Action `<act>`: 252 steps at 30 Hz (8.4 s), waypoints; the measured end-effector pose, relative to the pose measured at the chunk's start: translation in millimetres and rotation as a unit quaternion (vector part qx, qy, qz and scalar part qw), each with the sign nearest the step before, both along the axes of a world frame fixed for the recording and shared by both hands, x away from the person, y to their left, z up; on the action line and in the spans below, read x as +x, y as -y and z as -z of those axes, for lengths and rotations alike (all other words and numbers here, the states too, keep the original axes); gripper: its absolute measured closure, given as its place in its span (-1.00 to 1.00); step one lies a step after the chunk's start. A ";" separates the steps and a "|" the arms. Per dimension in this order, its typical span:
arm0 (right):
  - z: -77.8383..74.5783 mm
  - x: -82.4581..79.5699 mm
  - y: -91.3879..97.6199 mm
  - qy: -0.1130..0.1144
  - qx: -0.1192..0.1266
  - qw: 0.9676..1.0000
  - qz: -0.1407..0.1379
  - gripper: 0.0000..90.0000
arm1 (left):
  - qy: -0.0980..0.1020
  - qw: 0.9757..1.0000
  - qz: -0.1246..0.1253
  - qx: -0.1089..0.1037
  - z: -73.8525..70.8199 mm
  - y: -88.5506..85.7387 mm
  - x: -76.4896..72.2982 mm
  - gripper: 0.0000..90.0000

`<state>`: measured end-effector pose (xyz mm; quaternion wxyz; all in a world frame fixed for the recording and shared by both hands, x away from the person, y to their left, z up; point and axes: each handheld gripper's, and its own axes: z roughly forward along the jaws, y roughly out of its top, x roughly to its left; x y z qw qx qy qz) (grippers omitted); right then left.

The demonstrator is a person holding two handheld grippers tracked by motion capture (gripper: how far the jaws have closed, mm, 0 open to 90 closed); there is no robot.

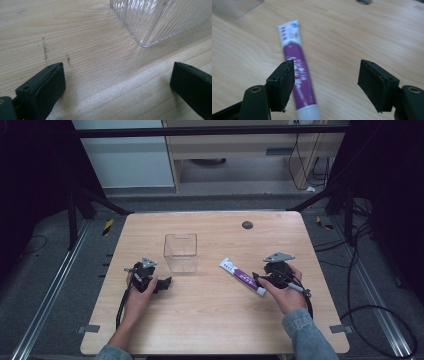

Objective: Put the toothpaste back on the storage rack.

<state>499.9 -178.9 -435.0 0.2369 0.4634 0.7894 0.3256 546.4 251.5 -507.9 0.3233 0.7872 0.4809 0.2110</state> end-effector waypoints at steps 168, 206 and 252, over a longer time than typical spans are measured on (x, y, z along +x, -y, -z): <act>-25.9 73.0 -56.9 -0.048 0.017 0.997 -0.059 0.77 | -0.001 1.000 -0.006 -0.001 -0.1 1.4 6.0 -1.00; -68.2 77.4 -89.4 0.049 0.093 0.993 -0.062 0.77 | -0.001 1.000 -0.006 -0.001 -0.1 1.5 6.0 -1.00; -135.8 104.1 -170.2 0.132 0.125 0.979 -0.091 0.77 | 0.000 1.000 -0.007 -0.002 0.0 1.5 6.2 -1.00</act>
